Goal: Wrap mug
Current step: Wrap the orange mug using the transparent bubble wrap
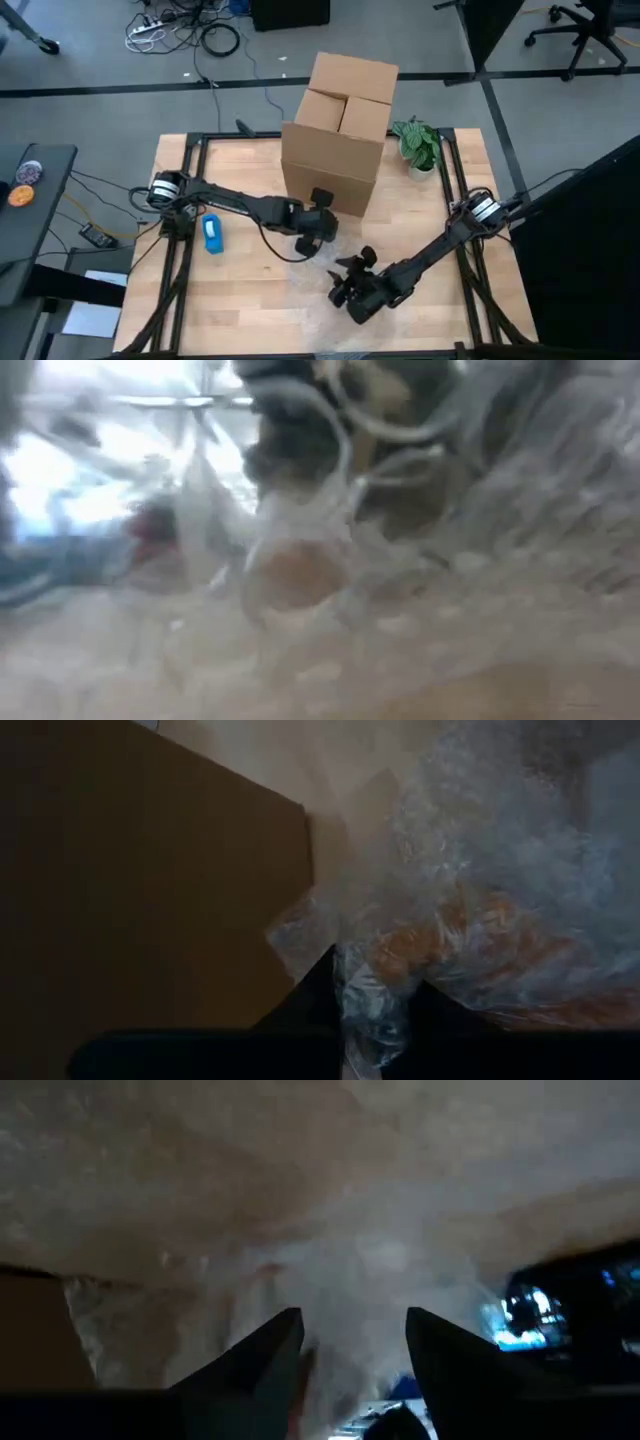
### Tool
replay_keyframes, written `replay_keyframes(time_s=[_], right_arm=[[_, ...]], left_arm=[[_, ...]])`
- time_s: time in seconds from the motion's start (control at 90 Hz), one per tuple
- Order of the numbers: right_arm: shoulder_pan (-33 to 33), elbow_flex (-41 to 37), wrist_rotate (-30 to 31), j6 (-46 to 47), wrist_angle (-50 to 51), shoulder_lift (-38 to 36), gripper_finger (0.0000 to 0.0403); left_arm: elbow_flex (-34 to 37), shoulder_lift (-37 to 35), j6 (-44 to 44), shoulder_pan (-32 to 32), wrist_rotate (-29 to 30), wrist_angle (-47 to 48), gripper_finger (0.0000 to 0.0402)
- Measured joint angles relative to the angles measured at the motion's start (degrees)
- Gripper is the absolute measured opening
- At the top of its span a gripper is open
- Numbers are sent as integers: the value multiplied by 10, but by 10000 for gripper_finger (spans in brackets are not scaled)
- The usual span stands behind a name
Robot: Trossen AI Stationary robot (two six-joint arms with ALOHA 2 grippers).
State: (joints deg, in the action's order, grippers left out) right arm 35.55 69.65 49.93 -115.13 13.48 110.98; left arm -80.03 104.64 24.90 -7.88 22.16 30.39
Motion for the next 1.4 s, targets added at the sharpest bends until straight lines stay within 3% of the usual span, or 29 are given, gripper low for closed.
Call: replay_keyframes(time_s=[0.111,0.189,0.244,0.4,0.478,0.567,0.678,0.722,0.889,1.078,1.4], right_arm=[[13,0,1,67,40,-36,159],[23,0,-2,187,102,-65,159],[27,0,-28,348,159,-84,159],[38,-7,-102,994,203,-111,158],[35,-17,-129,1186,168,-107,148],[31,-45,-100,1318,71,-89,111],[32,-94,-19,1373,-78,-53,28],[32,-110,12,1376,-135,-39,13],[-12,-150,59,1379,-327,15,2],[-80,-153,64,1264,-530,69,1],[-150,-154,54,1241,-648,140,0]], left_arm=[[0,0,-1,-1,1,-1,11],[0,0,-1,-1,1,0,11],[0,0,-1,-1,1,0,11],[0,0,0,-1,2,-4,11],[0,0,1,-2,3,-5,11],[0,0,1,-2,4,-5,11],[0,0,1,-2,5,-5,11],[0,0,1,-2,5,-4,11],[0,1,0,-8,11,-4,11],[0,1,-1,-24,40,-7,11],[2,1,-9,-65,89,-3,10]])
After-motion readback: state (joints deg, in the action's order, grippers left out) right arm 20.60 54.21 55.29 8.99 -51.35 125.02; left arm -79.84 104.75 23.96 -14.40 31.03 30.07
